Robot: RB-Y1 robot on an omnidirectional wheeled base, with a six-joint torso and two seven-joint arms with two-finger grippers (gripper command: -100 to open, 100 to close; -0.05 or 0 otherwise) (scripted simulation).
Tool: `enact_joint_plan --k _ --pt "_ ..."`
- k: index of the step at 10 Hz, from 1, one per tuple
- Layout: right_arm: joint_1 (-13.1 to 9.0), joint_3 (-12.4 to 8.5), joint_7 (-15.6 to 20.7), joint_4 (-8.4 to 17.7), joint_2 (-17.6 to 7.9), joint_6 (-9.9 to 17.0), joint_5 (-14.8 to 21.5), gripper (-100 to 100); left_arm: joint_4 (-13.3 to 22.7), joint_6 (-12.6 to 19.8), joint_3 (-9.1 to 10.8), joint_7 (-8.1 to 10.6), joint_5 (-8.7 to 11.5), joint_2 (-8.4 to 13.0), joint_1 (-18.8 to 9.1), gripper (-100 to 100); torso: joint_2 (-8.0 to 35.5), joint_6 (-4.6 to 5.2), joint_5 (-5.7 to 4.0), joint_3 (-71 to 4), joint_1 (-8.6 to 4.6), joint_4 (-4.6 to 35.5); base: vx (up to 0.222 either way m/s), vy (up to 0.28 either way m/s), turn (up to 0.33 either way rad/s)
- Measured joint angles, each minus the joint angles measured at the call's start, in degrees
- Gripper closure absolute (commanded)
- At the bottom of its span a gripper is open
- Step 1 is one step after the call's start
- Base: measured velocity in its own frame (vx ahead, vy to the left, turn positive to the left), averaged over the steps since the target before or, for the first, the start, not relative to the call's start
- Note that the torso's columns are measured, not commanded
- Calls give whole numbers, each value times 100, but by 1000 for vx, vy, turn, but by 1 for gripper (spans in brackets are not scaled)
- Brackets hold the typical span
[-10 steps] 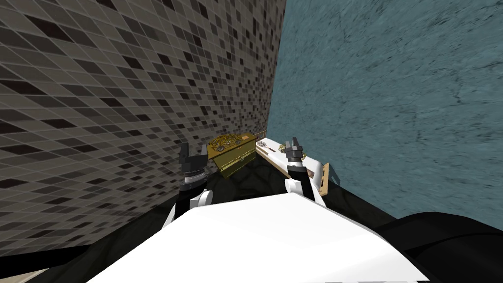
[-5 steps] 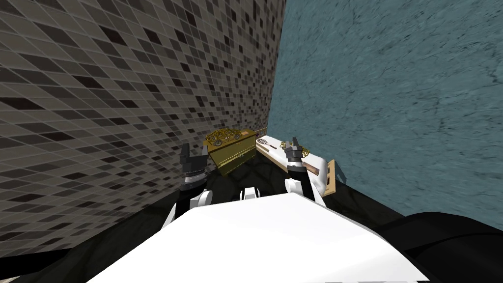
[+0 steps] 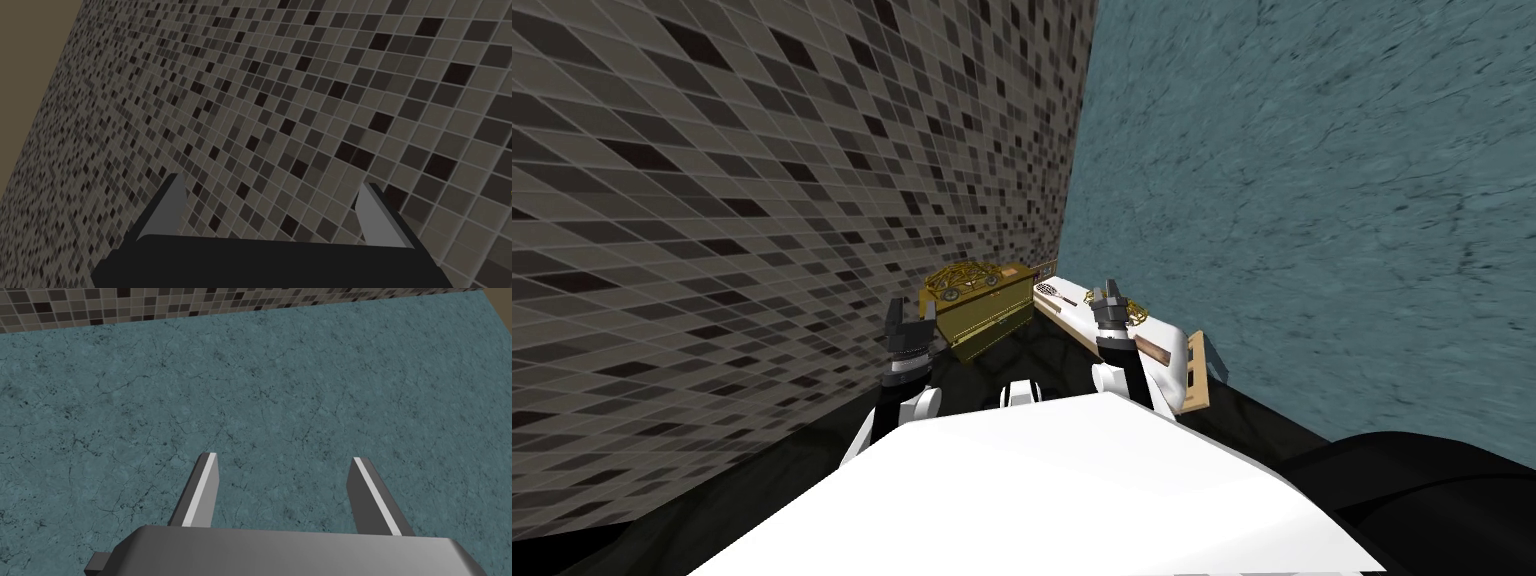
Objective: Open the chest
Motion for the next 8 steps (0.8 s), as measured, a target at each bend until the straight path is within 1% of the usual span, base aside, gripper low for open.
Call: enact_joint_plan --k 2,3,8 --pt "0 0 0 0 0 0 0 0 300 -152 44 11 62 41 -63 -100 9 0 5 6 15 3 107 -13 12" --pt "0 0 0 0 -1 0 0 0 460 -241 113 34 134 92 -133 -100 -2 0 4 -1 11 0 89 -12 10" --pt "-1 0 0 0 0 0 0 0 1118 -590 243 65 299 156 -310 -100 4 0 2 1 7 0 85 -23 11"
